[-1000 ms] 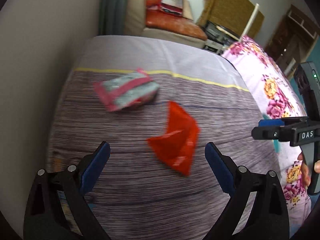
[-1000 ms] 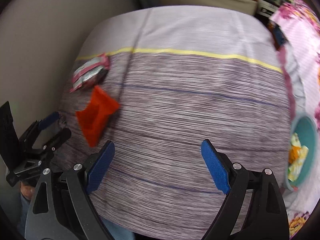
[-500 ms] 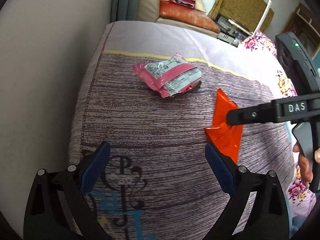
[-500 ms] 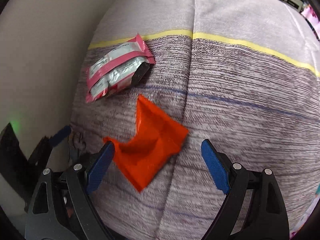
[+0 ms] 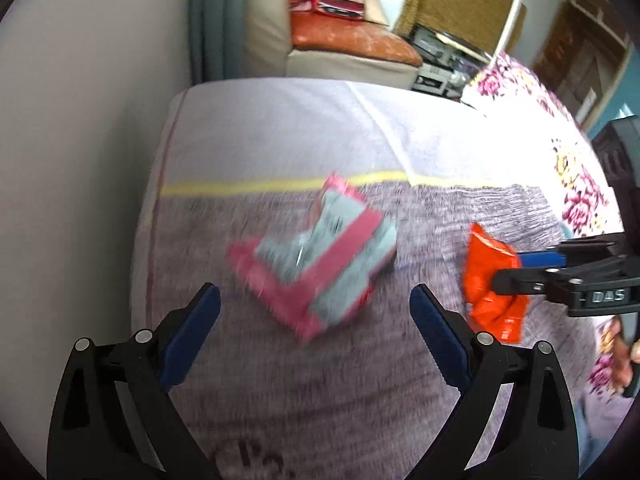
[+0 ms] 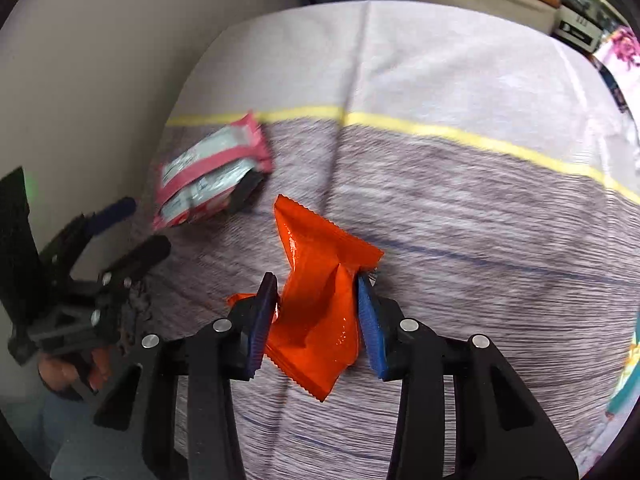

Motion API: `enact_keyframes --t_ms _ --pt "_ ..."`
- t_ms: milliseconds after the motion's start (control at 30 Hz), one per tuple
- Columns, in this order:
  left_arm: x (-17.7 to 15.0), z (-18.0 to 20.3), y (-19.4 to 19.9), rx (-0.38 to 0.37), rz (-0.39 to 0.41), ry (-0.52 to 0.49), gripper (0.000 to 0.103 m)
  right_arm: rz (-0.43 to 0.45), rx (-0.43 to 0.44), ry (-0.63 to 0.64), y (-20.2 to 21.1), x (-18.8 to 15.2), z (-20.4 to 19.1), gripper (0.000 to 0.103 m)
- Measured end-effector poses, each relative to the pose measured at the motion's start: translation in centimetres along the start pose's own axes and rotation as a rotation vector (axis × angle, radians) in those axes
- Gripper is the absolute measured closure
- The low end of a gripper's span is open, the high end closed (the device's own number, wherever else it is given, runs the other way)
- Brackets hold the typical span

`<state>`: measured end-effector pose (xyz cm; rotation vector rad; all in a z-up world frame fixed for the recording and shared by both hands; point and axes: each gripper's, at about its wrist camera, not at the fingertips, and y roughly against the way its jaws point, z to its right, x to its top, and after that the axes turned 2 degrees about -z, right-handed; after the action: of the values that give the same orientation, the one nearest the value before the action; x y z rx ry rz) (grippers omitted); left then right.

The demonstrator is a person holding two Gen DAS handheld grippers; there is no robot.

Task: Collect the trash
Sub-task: 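Grasp the pink snack bag with the left tool while the right tool grasps the orange packet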

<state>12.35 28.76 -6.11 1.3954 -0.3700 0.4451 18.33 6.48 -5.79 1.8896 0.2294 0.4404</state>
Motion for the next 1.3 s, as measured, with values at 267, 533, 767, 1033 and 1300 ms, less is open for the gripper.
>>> enact_keyframes --t_ms 267,533,767,1033,1300 --pt "1.5 2.9 -3.9 0.064 -0.084 -0.208 0.008 0.020 0.020 -0.065 1.7 -0.5 3.8 0.065" --pt "0.4 4.0 -3.9 0.021 -0.067 -0.180 0.069 0.058 0.022 -0.071 3.5 -1.3 5.5 0.065" --pt "-0.9 6.6 -2.4 -0.025 -0.034 -0.122 0.074 0.089 0.028 -0.074 4.9 -1.7 6.4 0.065" --pt "-1.3 12.2 -1.1 -0.040 -0.039 -0.123 0.074 0.158 0.037 -0.146 7.4 -3.7 10.8 0.065" --pt "-0.5 19.2 -0.6 -0.066 -0.033 -0.182 0.074 0.242 0.029 -0.226 11.3 -6.8 16.7 0.065"
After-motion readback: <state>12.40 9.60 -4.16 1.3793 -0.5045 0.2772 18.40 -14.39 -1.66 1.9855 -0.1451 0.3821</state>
